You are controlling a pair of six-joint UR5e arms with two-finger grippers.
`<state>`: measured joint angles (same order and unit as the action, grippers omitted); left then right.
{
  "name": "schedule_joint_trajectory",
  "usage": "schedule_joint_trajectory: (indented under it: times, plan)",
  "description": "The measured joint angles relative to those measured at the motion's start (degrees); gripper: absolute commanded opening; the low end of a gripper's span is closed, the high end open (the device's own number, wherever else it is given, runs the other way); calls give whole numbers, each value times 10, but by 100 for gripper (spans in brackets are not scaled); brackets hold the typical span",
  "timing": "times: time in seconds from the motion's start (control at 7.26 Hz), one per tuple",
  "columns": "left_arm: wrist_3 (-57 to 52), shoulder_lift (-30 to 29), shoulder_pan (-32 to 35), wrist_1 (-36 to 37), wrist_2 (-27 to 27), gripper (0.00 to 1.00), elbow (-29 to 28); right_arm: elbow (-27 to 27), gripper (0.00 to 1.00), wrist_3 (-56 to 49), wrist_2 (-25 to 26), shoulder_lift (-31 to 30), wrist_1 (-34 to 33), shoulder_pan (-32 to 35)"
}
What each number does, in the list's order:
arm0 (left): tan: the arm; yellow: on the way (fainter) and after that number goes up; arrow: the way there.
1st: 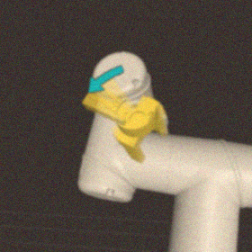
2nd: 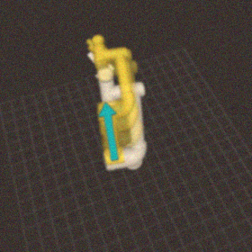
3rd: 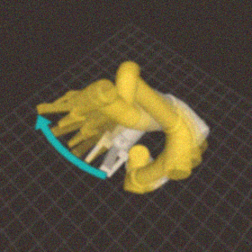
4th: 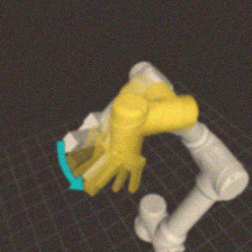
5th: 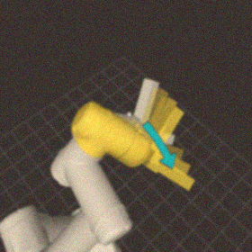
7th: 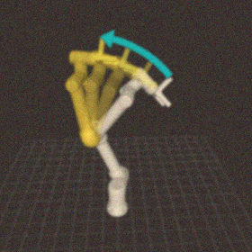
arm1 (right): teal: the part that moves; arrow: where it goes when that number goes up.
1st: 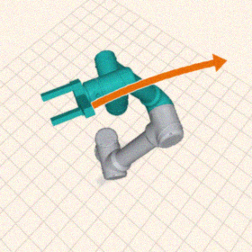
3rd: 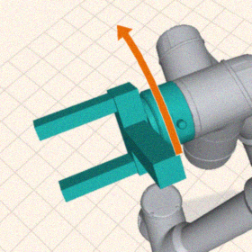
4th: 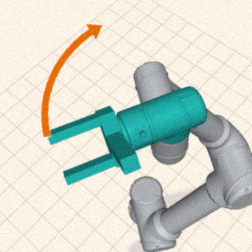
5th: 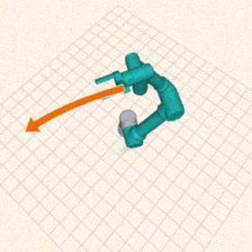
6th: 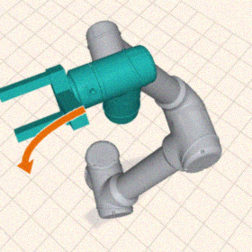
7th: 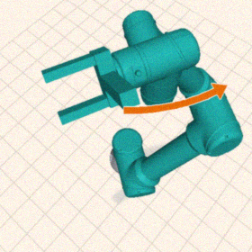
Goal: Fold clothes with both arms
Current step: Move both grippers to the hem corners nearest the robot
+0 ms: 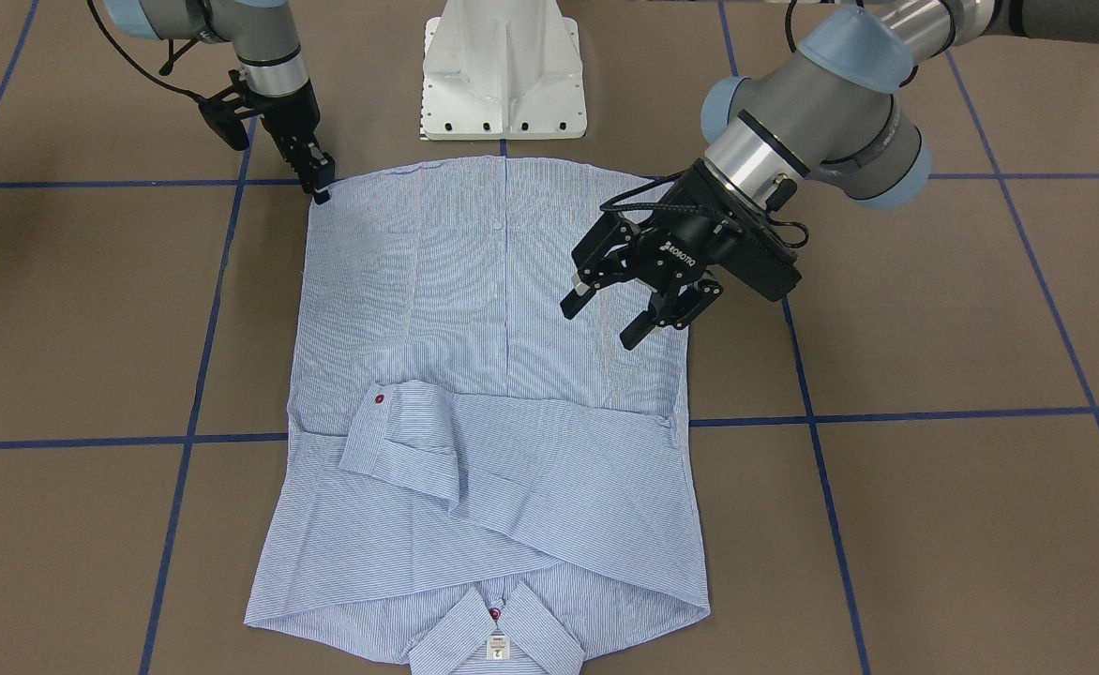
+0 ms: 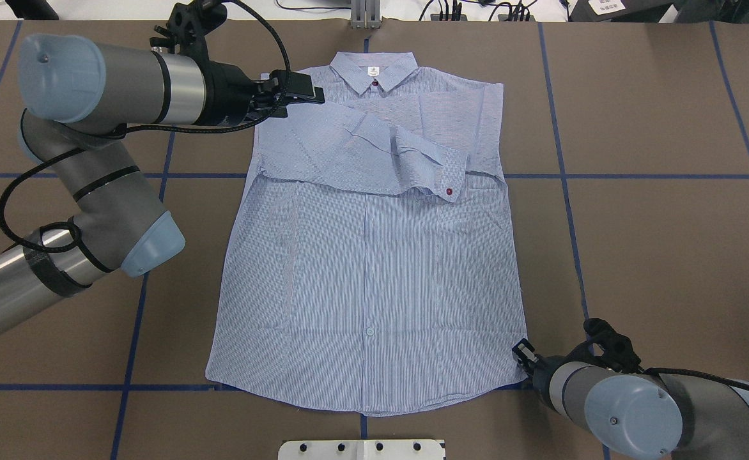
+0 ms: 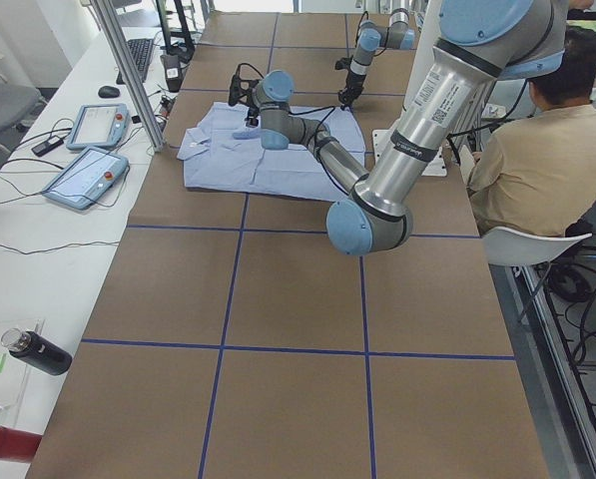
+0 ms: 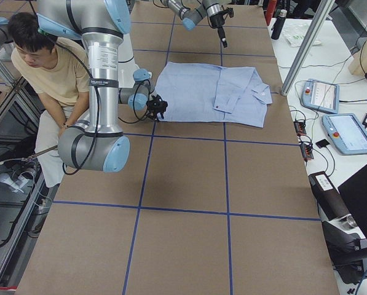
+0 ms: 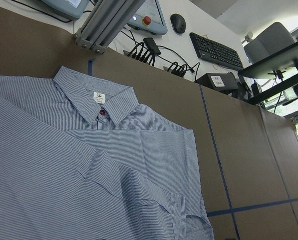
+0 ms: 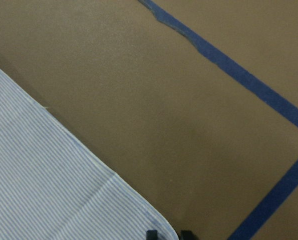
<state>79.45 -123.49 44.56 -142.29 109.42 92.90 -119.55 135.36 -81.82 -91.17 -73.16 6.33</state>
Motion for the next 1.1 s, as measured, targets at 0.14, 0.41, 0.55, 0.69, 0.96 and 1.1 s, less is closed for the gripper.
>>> schedule_joint_trajectory:
  times: [0.14, 0.41, 0.55, 0.69, 0.96, 1.1]
  plan:
    - [0, 0, 0, 0, 0, 84, 0, -4, 0, 1, -1, 0, 0, 0]
    - [12, 4, -3, 9, 2, 84, 1, -24, 0, 1, -10, -2, 0, 1]
    - [27, 15, -13, 31, 4, 84, 12, -33, 0, 0, -14, -7, 0, 2]
    - [40, 41, -34, 61, 5, 93, 43, -39, 0, -3, -17, -10, 0, 3]
    - [75, 114, -90, 140, 3, 100, 143, -46, 0, -8, -17, -20, 0, 6]
    - [115, 164, -135, 162, -15, 99, 192, -48, 0, -9, -18, -23, 0, 9]
